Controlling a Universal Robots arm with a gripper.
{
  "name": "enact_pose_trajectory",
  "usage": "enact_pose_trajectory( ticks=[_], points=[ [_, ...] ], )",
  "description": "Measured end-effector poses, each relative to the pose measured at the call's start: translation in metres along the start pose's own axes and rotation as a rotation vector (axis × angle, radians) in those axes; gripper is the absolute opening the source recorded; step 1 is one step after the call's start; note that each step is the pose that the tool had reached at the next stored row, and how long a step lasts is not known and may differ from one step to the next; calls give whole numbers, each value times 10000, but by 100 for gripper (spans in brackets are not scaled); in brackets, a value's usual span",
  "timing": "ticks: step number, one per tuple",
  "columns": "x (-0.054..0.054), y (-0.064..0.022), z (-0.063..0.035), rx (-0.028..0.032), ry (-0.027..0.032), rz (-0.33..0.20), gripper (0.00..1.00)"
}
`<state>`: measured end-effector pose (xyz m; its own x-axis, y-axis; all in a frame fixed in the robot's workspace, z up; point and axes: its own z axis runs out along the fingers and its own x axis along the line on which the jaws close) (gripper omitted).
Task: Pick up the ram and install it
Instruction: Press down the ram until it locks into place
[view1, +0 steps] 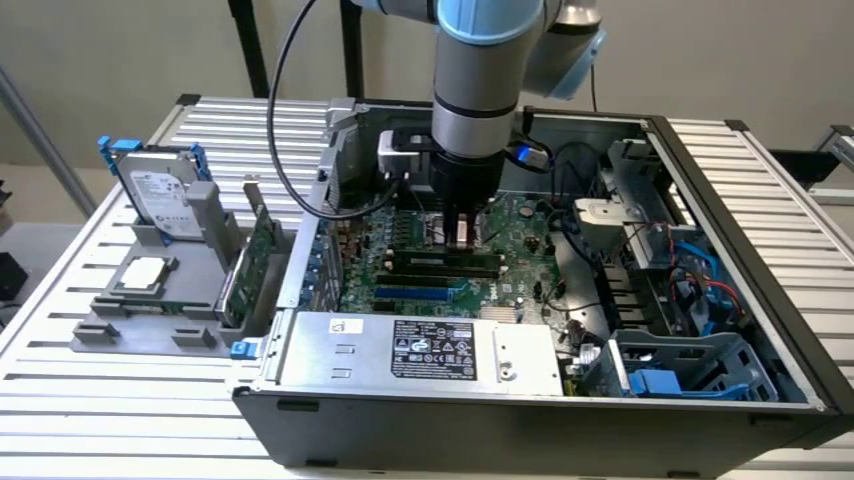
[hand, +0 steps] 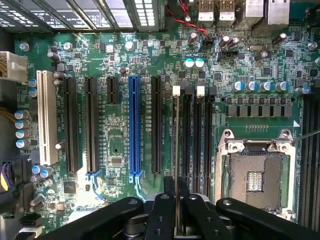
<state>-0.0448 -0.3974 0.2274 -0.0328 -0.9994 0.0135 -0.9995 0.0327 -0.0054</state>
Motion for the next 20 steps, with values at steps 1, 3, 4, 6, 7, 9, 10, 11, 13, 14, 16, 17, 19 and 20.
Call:
enact_pose_trajectory(
  ticks=[1,3,4,6,7,9,10,11,13,14,16,17,19,20],
  points=[
    [-1,0,1,1,3,0,0],
    [-5,2,2,2,6,1,0],
    [-8,2,2,3,6,1,0],
    [-15,3,3,5,5,0,0],
    [-19,3,3,6,5,0,0],
    [-25,3,4,8,6,0,0],
    [-28,4,4,9,6,1,0],
    [-32,4,5,10,6,1,0],
    [-39,4,7,13,5,1,0],
    [-43,4,8,15,6,1,0],
    [-46,3,11,20,9,-1,0],
    [-47,4,13,21,20,0,0],
    [-47,4,16,22,54,1,0],
    [-47,4,17,23,75,1,0]
  ],
)
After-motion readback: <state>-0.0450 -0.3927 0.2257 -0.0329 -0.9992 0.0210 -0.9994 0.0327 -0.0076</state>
